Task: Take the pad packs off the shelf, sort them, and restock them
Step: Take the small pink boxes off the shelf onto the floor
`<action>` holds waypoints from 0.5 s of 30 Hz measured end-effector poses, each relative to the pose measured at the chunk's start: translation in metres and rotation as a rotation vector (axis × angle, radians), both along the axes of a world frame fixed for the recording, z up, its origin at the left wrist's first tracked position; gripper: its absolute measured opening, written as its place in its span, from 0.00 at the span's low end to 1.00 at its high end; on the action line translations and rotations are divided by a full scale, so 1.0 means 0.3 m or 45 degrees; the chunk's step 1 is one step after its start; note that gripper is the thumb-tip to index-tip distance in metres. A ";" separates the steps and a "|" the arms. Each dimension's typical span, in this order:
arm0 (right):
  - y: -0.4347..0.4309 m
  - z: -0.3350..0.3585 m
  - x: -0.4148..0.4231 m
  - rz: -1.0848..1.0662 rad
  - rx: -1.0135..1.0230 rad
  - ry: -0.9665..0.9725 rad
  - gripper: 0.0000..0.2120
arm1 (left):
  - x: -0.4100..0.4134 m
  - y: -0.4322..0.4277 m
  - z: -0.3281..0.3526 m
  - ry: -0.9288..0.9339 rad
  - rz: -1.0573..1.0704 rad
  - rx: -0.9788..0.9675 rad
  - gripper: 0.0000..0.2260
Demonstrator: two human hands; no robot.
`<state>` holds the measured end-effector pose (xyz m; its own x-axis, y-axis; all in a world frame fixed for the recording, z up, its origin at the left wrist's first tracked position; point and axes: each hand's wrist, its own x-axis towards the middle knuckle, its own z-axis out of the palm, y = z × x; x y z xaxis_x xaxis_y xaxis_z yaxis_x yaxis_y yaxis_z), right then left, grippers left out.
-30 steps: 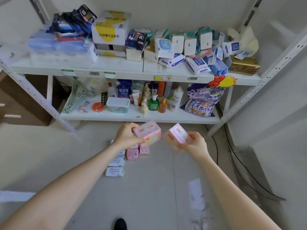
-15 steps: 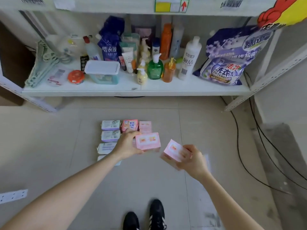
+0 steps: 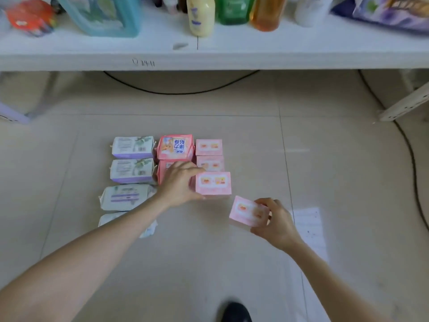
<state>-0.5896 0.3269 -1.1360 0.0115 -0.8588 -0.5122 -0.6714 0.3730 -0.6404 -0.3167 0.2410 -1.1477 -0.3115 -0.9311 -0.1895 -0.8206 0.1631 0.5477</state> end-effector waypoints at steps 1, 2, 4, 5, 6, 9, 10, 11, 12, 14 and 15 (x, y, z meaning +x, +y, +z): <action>-0.004 -0.048 0.005 0.004 -0.001 -0.014 0.29 | 0.003 -0.012 -0.044 -0.026 -0.026 -0.035 0.34; -0.007 -0.091 0.009 0.009 -0.005 -0.027 0.30 | 0.005 -0.022 -0.083 -0.049 -0.054 -0.064 0.34; -0.010 -0.168 0.017 0.025 -0.027 -0.044 0.31 | 0.008 -0.038 -0.152 -0.088 -0.107 -0.117 0.33; -0.011 -0.201 0.021 0.037 -0.042 -0.048 0.31 | 0.010 -0.045 -0.183 -0.104 -0.130 -0.141 0.33; -0.012 -0.231 0.025 0.048 -0.056 -0.052 0.31 | 0.012 -0.051 -0.213 -0.123 -0.153 -0.156 0.33; -0.010 -0.305 0.035 0.072 -0.085 -0.066 0.32 | 0.015 -0.058 -0.285 -0.228 -0.220 -0.185 0.32; -0.007 -0.328 0.037 0.078 -0.093 -0.068 0.32 | 0.016 -0.058 -0.307 -0.260 -0.239 -0.197 0.32; -0.004 -0.345 0.040 0.085 -0.100 -0.072 0.32 | 0.018 -0.058 -0.322 -0.291 -0.255 -0.204 0.32; -0.001 -0.361 0.043 0.091 -0.108 -0.076 0.33 | 0.019 -0.057 -0.335 -0.322 -0.267 -0.204 0.32; 0.012 -0.394 0.051 0.082 -0.132 -0.094 0.33 | 0.023 -0.055 -0.359 -0.389 -0.292 -0.197 0.32; 0.019 -0.406 0.056 0.063 -0.141 -0.111 0.33 | 0.025 -0.056 -0.367 -0.420 -0.304 -0.194 0.32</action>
<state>-0.5729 0.3325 -1.2578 0.0954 -0.9074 -0.4092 -0.6274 0.2643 -0.7324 -0.3090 0.2242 -1.2577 -0.4677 -0.8652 -0.1807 -0.8770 0.4287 0.2171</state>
